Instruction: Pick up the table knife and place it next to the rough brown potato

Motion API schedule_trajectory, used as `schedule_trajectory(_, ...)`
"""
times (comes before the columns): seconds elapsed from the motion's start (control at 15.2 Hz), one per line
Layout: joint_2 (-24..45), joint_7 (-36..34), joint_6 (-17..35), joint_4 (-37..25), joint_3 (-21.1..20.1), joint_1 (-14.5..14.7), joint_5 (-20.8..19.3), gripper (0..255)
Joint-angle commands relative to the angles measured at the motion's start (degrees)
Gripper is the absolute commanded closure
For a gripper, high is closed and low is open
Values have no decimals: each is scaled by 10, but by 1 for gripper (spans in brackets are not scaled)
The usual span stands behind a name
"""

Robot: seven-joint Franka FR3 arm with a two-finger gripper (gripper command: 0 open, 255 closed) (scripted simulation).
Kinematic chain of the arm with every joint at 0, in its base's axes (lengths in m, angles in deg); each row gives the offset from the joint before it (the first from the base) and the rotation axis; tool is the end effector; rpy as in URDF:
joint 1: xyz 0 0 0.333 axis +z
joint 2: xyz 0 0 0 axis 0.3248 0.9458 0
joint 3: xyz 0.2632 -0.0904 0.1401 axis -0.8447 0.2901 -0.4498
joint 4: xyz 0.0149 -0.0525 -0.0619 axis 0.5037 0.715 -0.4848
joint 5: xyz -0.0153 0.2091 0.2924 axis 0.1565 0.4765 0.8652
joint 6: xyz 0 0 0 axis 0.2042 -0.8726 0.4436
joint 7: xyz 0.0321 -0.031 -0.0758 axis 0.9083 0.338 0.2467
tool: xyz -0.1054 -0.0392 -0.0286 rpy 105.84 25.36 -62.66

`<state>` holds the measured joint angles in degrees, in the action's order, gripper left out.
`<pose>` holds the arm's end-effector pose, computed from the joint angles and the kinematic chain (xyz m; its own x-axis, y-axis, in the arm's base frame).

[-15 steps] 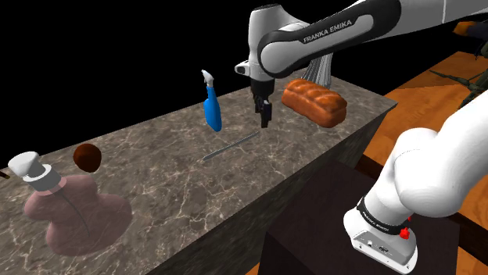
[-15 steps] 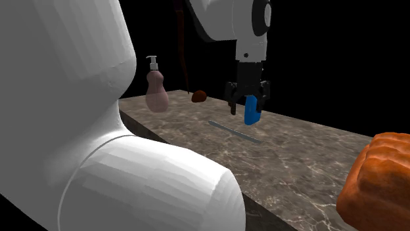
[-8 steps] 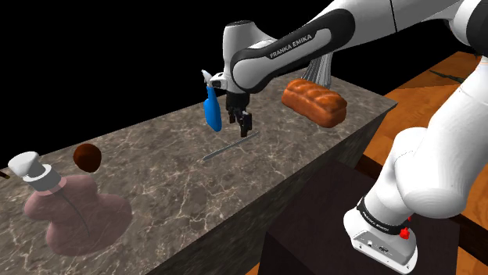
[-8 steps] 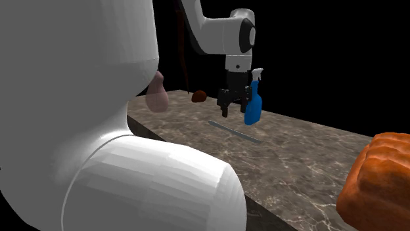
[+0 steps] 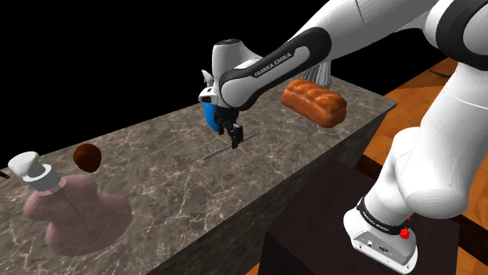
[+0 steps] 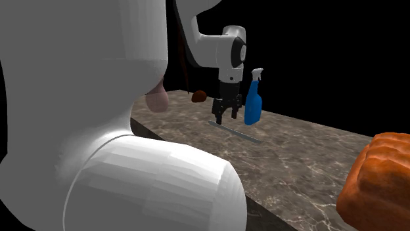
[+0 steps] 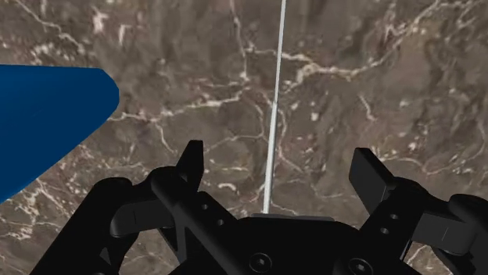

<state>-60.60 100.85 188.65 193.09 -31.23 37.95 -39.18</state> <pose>0.4900 0.1552 0.3744 0.1815 0.9820 0.0517 0.9833 -0.1818 0.0027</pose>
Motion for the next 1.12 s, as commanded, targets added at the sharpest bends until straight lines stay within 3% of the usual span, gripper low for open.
schedule_trajectory(0.0,9,2,15,6,0,0,1,0)
schedule_trajectory(0.59,16,3,27,10,0,0,2,0)
schedule_trajectory(0.66,16,3,27,10,0,0,2,255)
schedule_trajectory(1.06,16,3,27,10,0,0,2,255)
